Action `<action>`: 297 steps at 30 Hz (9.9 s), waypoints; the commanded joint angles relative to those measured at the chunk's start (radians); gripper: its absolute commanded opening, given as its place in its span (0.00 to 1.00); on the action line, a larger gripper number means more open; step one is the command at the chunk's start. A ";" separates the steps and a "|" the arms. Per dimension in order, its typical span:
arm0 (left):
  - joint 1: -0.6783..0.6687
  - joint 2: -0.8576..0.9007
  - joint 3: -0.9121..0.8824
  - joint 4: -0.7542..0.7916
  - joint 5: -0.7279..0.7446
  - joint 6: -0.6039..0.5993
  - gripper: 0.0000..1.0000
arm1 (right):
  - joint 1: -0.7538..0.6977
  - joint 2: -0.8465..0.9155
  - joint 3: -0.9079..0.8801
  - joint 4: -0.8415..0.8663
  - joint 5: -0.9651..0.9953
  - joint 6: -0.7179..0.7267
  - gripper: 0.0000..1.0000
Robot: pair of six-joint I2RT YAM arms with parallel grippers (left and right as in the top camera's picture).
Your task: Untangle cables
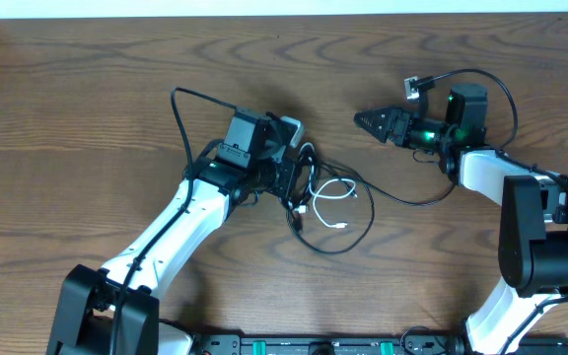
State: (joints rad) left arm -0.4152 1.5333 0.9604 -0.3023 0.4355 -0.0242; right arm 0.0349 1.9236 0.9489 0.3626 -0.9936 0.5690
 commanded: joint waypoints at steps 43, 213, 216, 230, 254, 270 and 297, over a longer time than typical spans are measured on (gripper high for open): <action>-0.002 -0.019 0.006 0.019 -0.011 0.001 0.07 | -0.001 -0.004 0.005 0.000 0.000 -0.017 0.99; -0.001 -0.119 0.108 0.388 0.267 -0.482 0.08 | 0.194 -0.444 0.084 -0.808 0.296 0.003 0.61; -0.001 -0.119 0.108 0.418 0.335 -0.466 0.08 | 0.199 -0.417 0.084 -0.795 0.352 0.092 0.61; -0.003 -0.119 0.104 0.417 0.395 -0.466 0.08 | 0.240 -0.334 0.084 -0.631 0.377 0.254 0.60; -0.003 -0.114 0.090 0.531 0.572 -0.472 0.08 | 0.320 -0.320 0.084 -0.670 0.664 0.254 0.49; 0.176 -0.120 0.090 0.592 0.600 -0.478 0.08 | 0.287 -0.319 0.084 -1.004 1.278 0.253 0.41; 0.344 -0.112 0.090 -0.075 -0.119 -0.168 0.07 | 0.104 -0.423 0.085 -0.845 0.869 -0.212 0.36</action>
State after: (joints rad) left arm -0.0849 1.4437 1.0168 -0.3264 0.6300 -0.2554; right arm 0.1761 1.5650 1.0420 -0.4755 -0.1089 0.4309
